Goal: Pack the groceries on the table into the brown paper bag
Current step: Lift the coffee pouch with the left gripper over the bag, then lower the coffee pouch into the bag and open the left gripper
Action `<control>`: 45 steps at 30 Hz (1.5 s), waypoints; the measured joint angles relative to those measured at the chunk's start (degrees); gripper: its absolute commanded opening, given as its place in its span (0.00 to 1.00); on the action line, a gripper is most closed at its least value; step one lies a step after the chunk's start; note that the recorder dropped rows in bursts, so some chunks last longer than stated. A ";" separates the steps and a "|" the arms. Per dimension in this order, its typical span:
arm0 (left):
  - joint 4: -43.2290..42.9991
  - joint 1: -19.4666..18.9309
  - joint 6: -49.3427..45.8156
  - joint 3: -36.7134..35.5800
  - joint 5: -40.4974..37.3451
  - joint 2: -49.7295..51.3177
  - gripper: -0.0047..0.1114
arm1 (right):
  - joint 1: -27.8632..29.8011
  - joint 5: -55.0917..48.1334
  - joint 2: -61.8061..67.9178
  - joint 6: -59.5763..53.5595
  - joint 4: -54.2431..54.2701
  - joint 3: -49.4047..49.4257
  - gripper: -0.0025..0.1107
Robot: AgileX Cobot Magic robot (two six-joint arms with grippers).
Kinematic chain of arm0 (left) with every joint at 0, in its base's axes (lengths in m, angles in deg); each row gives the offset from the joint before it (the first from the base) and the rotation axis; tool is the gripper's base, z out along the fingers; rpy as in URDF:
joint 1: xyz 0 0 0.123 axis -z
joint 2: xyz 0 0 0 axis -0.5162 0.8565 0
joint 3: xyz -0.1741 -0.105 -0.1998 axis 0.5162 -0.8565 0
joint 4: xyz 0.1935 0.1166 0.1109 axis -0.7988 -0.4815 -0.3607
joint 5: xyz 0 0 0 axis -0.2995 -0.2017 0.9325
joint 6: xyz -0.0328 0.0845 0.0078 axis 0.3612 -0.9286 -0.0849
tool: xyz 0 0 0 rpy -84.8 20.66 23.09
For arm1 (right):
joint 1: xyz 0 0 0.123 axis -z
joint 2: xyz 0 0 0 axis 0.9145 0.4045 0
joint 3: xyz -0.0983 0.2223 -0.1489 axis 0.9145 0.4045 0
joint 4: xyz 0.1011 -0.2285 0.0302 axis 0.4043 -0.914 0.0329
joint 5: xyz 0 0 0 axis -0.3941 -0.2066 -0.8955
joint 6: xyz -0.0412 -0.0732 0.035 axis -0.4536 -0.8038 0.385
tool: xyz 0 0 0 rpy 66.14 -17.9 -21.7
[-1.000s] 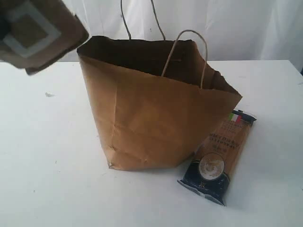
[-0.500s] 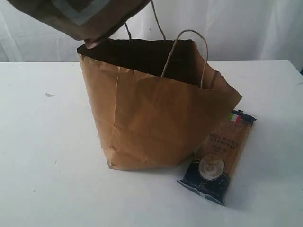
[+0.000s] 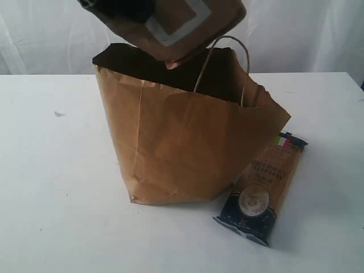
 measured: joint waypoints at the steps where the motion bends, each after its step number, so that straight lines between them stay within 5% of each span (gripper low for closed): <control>1: -0.47 0.00 0.00 0.00 0.11 0.58 0.04 | 0.00 0.00 0.00 0.00 0.00 0.00 0.02; 15: -5.59 0.10 0.00 0.00 -3.06 4.67 0.04 | 0.00 0.00 0.00 0.00 0.00 0.00 0.02; 26: -17.46 0.21 5.94 0.00 -10.51 4.92 0.04 | 0.00 0.00 0.00 0.00 0.00 0.00 0.02; 45: -14.71 0.21 3.03 0.00 -8.25 12.07 0.07 | 0.00 0.00 0.00 0.12 0.00 0.00 0.02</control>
